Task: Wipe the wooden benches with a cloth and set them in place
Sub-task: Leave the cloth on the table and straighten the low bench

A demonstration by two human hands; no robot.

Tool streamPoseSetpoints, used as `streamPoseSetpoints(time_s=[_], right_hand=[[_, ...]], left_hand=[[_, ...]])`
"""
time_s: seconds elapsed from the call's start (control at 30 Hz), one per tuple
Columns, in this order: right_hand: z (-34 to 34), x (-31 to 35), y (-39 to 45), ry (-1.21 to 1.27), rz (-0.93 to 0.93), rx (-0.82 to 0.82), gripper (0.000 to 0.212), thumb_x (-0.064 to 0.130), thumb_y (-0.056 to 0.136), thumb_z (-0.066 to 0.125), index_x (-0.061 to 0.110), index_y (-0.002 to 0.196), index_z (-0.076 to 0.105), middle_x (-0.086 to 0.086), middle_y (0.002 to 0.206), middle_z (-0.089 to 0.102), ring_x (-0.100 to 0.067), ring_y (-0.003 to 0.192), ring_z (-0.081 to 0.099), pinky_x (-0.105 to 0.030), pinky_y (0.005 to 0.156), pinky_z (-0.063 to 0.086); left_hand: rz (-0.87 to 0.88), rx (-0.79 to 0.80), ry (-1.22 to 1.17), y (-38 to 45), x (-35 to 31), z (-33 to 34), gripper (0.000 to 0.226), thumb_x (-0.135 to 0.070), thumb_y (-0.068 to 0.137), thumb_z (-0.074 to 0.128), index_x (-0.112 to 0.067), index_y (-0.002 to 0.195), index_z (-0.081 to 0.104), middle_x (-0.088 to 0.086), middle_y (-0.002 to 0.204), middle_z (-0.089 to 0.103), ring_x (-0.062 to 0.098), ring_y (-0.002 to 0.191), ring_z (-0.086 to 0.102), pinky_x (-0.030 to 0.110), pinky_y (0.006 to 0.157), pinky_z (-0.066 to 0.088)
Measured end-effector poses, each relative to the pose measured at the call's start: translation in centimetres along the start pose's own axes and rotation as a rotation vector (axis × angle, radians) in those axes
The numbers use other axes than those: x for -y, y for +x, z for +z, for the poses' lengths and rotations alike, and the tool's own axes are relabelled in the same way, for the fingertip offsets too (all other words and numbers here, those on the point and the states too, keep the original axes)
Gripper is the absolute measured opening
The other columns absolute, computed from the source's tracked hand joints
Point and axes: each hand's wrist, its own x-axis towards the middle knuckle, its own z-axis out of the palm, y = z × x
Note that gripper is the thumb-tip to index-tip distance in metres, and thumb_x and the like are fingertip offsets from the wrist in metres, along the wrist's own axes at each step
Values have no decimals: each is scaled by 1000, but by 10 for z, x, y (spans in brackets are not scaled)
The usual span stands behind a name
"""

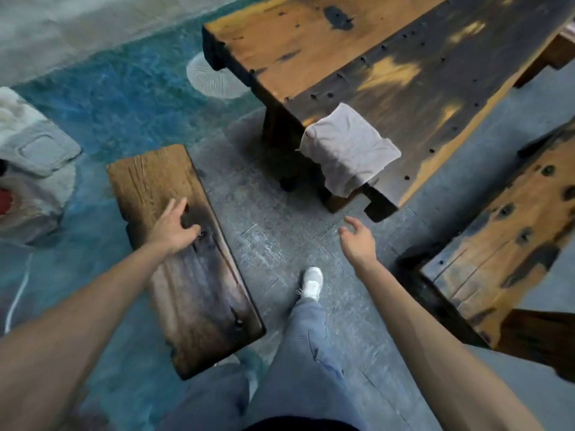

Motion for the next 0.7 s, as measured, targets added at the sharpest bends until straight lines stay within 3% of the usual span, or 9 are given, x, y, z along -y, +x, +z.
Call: streamPoseSetpoints(time_s=[0.03,0.1,0.13,0.2,0.43,0.53,0.63,0.7], right_hand=[[16,-8,-21,5,14,29,43,23,96,52,25,138,56,0,79,64,-11,58,57,-21,55,50],[47,-32,-58,35,71,110,43,22,95,53,24,138,56,-4,75,63,-17,63,57,-39,73,61],[62,-46,-76,59,111,138,43,21,94,54,23,137,55,-9,81,65,-20,69,58,-48,83,60],[89,-78,-113,105,211,170,43,22,94,56,20,137,54,-17,99,67,-27,82,61,-54,90,57],[162,-157,-252,205,480,168,45,22,95,55,16,139,48,-7,91,56,-28,87,57,-54,95,53],[203,-170,-293,209,484,165,47,27,97,54,18,143,47,-8,103,57,-29,97,61,-54,99,53],[262,-185,-308,233,436,137,51,33,99,55,21,147,43,-14,134,58,-31,110,61,-44,102,49],[308,-199,-309,331,498,117,55,35,100,56,18,149,39,-15,145,53,-31,118,58,-39,105,46]], left_hand=[[-12,0,15,-12,29,-3,82,-33,92,65,-23,160,20,5,169,10,28,153,23,36,123,21],[-31,16,33,-37,76,-8,81,-31,93,65,-20,160,21,8,168,12,28,153,22,36,124,20],[-37,36,43,-50,97,-8,80,-31,93,64,-18,159,21,10,168,13,27,154,21,35,124,18],[-67,85,92,-74,135,-5,77,-33,96,61,-17,160,21,10,168,13,25,154,19,34,124,16],[-146,231,138,-149,229,32,75,-33,98,57,-20,160,17,5,169,8,26,155,18,36,124,13],[-68,219,118,-154,256,42,75,-34,98,58,-25,160,17,-1,169,8,25,155,18,40,126,15],[24,103,67,-136,281,63,73,-31,98,58,-23,160,20,0,169,10,24,154,19,39,126,15],[45,96,65,-123,293,88,75,-30,97,59,-20,160,18,3,169,8,23,155,17,38,125,14]])
